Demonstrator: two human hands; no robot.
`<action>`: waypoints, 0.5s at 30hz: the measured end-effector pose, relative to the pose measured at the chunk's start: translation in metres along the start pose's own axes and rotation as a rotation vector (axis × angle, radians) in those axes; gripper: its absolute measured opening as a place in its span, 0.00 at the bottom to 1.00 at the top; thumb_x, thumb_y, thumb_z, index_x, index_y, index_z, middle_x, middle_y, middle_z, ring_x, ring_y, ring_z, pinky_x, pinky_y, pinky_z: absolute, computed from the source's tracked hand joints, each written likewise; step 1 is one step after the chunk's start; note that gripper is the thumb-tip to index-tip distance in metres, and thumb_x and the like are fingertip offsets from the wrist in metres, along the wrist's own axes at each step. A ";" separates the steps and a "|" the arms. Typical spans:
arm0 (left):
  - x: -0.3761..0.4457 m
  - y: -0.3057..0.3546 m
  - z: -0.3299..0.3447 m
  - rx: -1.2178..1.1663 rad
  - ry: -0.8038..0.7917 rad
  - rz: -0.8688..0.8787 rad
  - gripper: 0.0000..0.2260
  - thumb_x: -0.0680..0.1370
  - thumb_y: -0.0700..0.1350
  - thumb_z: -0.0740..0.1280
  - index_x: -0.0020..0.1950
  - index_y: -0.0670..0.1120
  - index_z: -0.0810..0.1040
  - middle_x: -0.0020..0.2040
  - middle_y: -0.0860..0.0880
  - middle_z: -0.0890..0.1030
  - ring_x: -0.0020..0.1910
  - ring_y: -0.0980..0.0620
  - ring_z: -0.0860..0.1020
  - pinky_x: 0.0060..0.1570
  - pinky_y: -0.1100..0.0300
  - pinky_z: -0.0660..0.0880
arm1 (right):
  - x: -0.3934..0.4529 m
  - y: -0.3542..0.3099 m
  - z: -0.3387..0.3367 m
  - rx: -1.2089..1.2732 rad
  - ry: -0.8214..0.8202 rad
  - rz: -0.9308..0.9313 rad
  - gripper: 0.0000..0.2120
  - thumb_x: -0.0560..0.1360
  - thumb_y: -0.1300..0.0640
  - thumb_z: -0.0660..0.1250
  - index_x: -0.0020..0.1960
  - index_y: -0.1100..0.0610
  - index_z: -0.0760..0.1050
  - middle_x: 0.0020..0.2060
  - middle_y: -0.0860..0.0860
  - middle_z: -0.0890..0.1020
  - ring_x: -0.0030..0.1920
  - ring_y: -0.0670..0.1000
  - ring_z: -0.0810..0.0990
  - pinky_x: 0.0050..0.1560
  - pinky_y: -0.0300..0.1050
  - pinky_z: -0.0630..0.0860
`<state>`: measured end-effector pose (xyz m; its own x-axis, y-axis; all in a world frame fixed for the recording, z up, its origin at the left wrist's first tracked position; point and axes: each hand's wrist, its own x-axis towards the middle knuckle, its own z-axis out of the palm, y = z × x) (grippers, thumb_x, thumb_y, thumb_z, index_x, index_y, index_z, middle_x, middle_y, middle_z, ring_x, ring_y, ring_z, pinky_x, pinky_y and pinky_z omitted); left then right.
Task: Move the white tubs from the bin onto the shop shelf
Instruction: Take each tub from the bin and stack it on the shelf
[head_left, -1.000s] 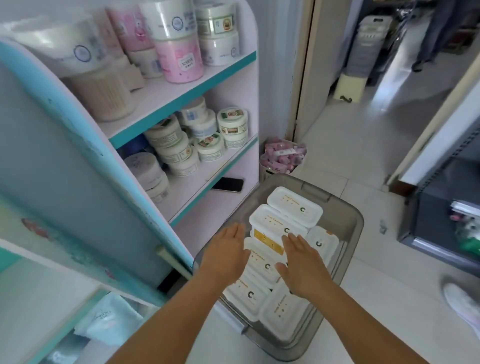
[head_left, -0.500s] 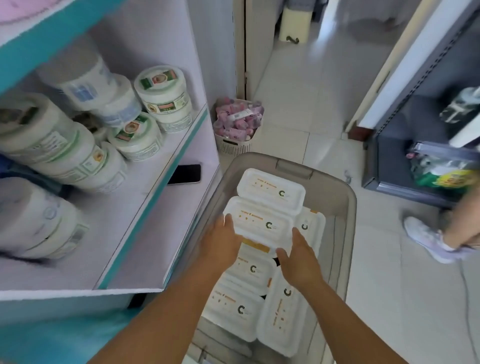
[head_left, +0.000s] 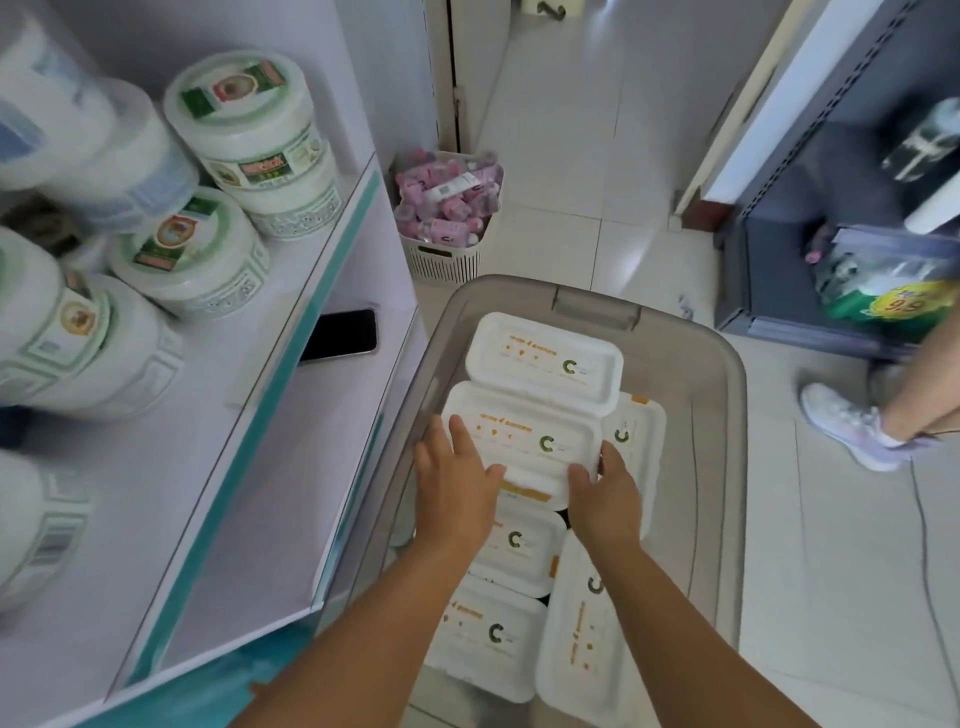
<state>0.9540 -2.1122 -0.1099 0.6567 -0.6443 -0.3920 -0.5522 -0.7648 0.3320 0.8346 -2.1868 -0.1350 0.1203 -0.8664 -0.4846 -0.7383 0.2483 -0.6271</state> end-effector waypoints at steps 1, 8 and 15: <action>0.000 0.000 0.000 -0.011 0.012 0.001 0.34 0.80 0.55 0.60 0.78 0.43 0.47 0.77 0.44 0.48 0.73 0.43 0.52 0.69 0.53 0.62 | 0.002 0.001 -0.001 0.021 0.010 -0.001 0.15 0.78 0.59 0.58 0.63 0.61 0.70 0.52 0.55 0.80 0.50 0.57 0.79 0.46 0.45 0.73; -0.017 -0.002 0.003 -0.161 0.055 -0.072 0.40 0.75 0.54 0.68 0.77 0.43 0.50 0.73 0.45 0.60 0.71 0.46 0.57 0.68 0.54 0.62 | -0.005 0.007 -0.019 0.045 0.046 -0.092 0.11 0.75 0.64 0.59 0.53 0.56 0.76 0.40 0.51 0.80 0.40 0.54 0.79 0.36 0.43 0.72; -0.072 -0.001 0.002 -0.252 0.146 -0.192 0.41 0.68 0.56 0.74 0.74 0.45 0.58 0.65 0.46 0.67 0.65 0.48 0.64 0.61 0.52 0.70 | -0.025 0.010 -0.060 0.131 -0.050 -0.219 0.17 0.76 0.63 0.61 0.61 0.50 0.78 0.40 0.44 0.79 0.43 0.52 0.81 0.43 0.54 0.82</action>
<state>0.9061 -2.0649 -0.0833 0.8128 -0.4675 -0.3476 -0.2787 -0.8360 0.4727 0.7845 -2.1889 -0.0928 0.3028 -0.8838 -0.3566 -0.5996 0.1142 -0.7921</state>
